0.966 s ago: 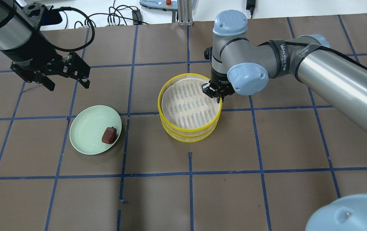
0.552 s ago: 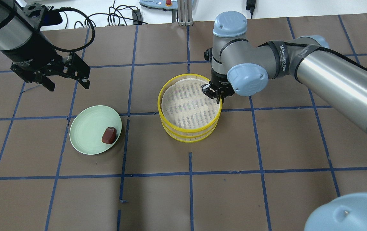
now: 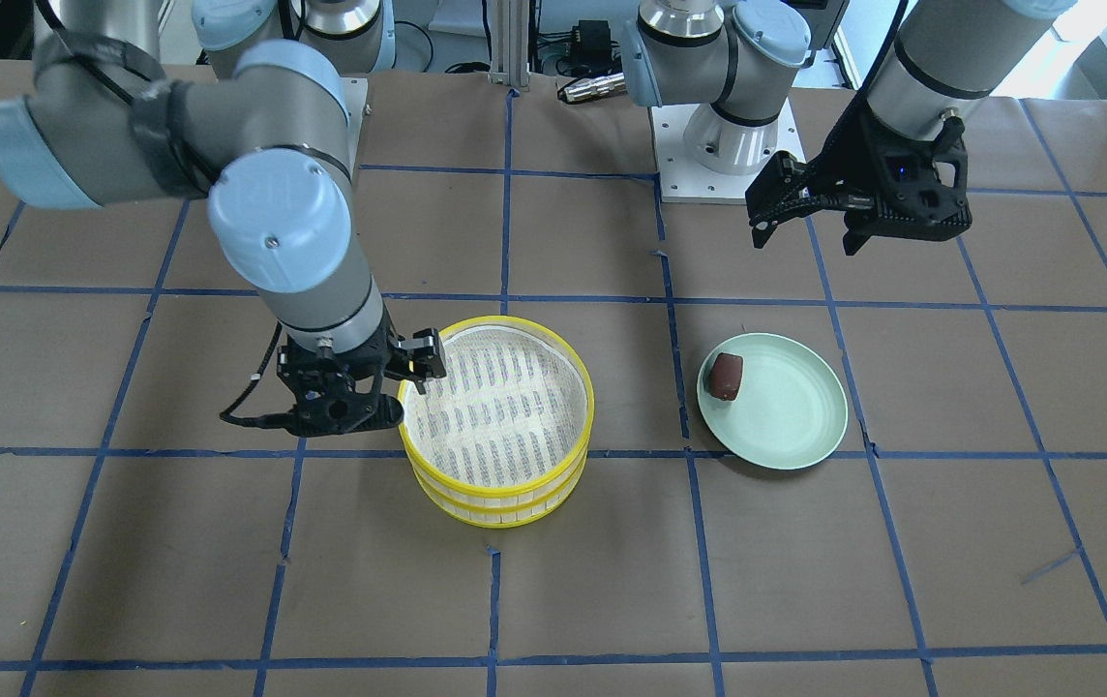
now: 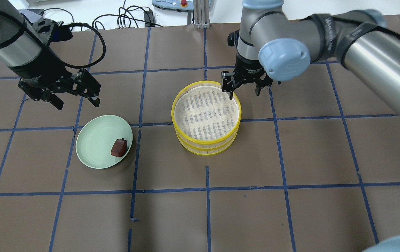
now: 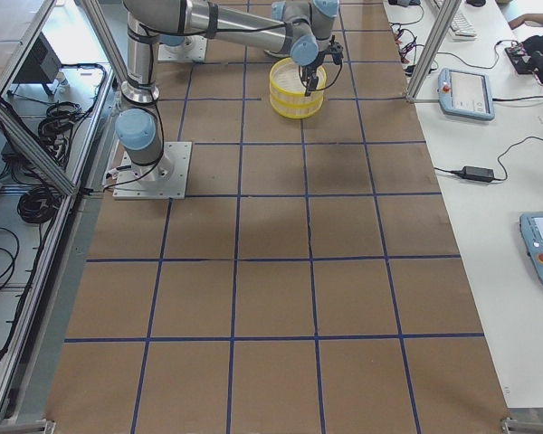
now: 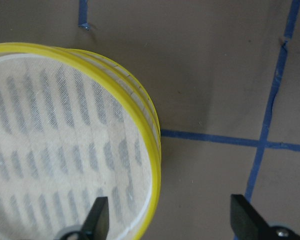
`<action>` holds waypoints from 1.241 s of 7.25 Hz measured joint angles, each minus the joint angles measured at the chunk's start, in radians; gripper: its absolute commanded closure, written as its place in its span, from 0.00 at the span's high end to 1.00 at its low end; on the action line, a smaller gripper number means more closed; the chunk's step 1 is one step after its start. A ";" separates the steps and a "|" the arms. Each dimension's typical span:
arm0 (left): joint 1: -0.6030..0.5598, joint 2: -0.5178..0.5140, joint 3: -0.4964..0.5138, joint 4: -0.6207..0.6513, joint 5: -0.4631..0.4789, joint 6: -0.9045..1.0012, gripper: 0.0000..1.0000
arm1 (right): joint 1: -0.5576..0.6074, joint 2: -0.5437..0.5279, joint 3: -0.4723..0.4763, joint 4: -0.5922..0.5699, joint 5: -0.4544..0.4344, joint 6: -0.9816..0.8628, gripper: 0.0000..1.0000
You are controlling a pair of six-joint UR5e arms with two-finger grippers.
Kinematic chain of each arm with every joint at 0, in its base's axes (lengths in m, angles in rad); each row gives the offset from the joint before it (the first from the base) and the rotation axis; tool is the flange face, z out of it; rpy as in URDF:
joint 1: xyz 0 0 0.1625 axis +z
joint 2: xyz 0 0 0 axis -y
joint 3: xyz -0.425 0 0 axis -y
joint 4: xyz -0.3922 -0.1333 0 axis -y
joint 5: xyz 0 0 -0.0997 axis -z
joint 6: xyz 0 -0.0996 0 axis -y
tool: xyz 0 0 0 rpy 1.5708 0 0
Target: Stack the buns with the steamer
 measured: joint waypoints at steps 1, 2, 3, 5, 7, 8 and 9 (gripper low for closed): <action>0.003 -0.005 -0.048 0.051 0.002 0.000 1.00 | -0.033 -0.063 -0.060 0.131 0.008 -0.018 0.93; 0.005 -0.015 -0.104 0.116 0.004 -0.001 0.99 | -0.069 -0.129 -0.092 0.237 0.011 -0.032 0.96; 0.005 -0.031 -0.167 0.196 0.005 -0.003 0.98 | -0.094 -0.197 -0.102 0.310 0.011 -0.041 0.99; 0.006 -0.101 -0.288 0.392 0.007 -0.006 0.98 | -0.109 -0.271 -0.084 0.342 -0.002 -0.044 1.00; 0.007 -0.202 -0.345 0.525 0.010 -0.009 0.91 | -0.109 -0.289 -0.073 0.292 -0.006 -0.040 1.00; 0.008 -0.238 -0.358 0.546 0.011 -0.011 0.86 | -0.111 -0.291 -0.071 0.277 -0.007 -0.041 1.00; 0.008 -0.255 -0.368 0.553 0.010 -0.012 0.81 | -0.112 -0.292 -0.071 0.271 -0.008 -0.043 1.00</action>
